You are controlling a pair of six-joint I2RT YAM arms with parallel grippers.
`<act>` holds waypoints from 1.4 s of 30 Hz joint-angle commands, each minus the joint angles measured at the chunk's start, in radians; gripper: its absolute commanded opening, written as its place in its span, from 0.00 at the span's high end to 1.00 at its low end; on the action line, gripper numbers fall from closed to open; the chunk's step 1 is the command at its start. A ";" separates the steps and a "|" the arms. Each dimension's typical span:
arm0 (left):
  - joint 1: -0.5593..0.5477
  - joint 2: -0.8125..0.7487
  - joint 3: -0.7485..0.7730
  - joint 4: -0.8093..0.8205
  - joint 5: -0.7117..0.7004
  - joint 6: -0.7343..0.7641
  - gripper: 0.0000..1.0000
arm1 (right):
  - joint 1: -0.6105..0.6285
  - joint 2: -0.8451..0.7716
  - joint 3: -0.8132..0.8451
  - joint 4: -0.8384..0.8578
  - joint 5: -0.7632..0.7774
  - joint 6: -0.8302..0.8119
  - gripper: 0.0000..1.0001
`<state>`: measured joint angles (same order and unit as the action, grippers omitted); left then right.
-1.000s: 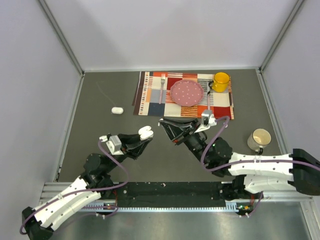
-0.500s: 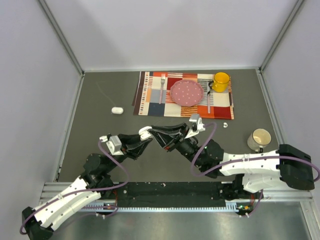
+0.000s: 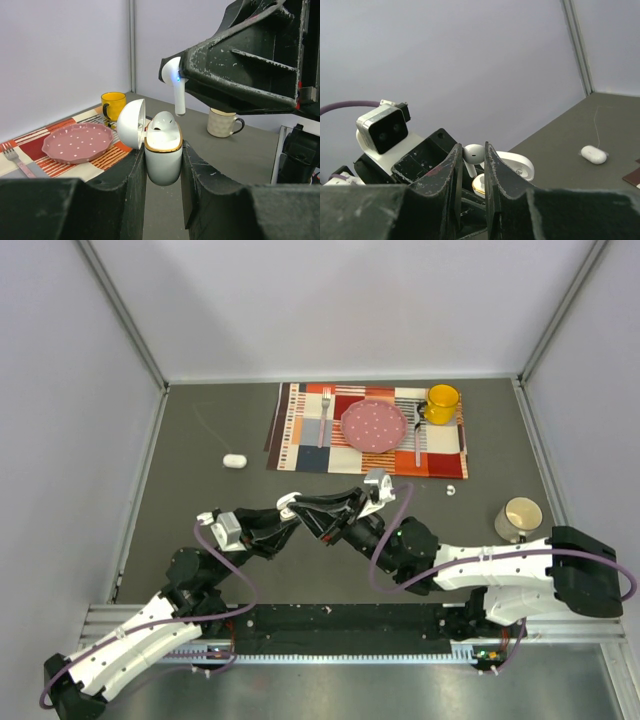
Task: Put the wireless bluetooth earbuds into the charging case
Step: Insert the left earbud into the left side groove of the charging case.
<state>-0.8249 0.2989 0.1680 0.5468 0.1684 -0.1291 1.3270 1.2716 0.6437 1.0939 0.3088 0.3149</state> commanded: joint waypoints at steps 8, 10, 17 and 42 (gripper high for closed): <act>-0.002 0.002 0.004 0.076 0.026 0.000 1.00 | 0.017 0.023 0.068 -0.046 -0.008 0.009 1.00; -0.002 0.003 0.004 0.079 0.031 -0.001 1.00 | 0.018 0.026 0.071 -0.055 -0.004 0.009 1.00; -0.002 0.002 0.004 0.085 0.029 -0.001 1.00 | 0.017 0.029 0.068 -0.072 0.021 0.012 1.00; 0.000 0.016 0.001 0.163 -0.007 0.025 1.00 | 0.018 0.002 0.070 -0.244 0.101 0.026 1.00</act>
<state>-0.8249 0.3256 0.1604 0.5755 0.1631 -0.1146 1.3273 1.2915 0.6891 0.9287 0.3653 0.3511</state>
